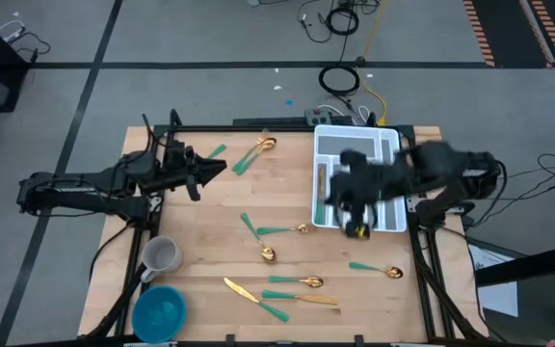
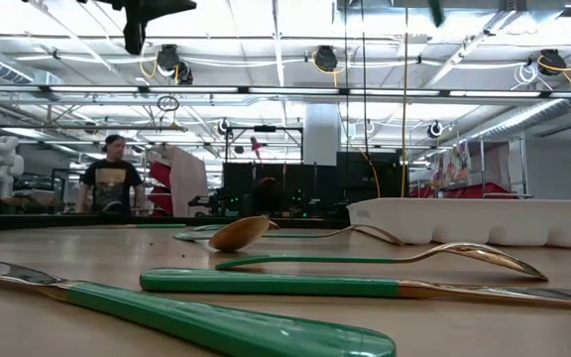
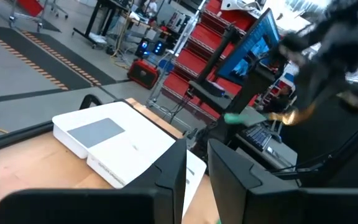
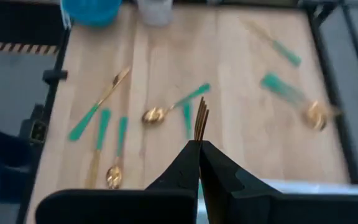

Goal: Sort silverware
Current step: Put the top right green fork into the white cutlery tray

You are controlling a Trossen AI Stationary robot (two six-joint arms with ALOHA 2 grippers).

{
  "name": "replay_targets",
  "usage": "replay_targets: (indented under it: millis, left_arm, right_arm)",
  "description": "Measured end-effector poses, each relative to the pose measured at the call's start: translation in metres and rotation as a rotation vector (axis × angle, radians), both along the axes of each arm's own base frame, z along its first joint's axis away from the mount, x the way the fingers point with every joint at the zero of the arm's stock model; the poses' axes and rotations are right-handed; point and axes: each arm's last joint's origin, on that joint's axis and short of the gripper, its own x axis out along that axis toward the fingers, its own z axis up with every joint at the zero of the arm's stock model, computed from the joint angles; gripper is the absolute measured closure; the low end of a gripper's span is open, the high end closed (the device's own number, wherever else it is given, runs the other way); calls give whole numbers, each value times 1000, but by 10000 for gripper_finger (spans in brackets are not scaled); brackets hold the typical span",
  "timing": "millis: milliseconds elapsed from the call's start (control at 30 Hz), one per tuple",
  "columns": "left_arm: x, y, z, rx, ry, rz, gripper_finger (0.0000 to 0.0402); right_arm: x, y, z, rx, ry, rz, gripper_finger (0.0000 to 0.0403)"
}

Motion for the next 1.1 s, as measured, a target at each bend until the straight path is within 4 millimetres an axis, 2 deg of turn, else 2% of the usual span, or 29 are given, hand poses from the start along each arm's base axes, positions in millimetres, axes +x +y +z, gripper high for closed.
replay_targets:
  millis: [133, 300, 400, 533, 800, 1100]
  left_arm:
    - [1, 0, -1, -2, 6, 0, 329]
    - [2, 0, -1, -3, 9, 0, 329]
    - [2, 0, -1, -33, 2, 1, 329]
    - [2, 0, -2, -80, -10, 5, 329]
    - [2, 2, -3, -160, -26, 50, 329]
    - [11, 2, -9, -207, 6, 61, 329]
  right_arm:
    - [-8, 17, -43, 28, 25, -283, 403]
    - [-17, 31, -116, 202, -88, -767, 403]
    - [-14, 36, -152, 293, -108, -906, 403]
    - [-7, 43, -195, 303, -53, -1057, 403]
    - [15, 47, -249, 167, 117, -1124, 403]
    - [58, 68, -309, 238, 212, -920, 403]
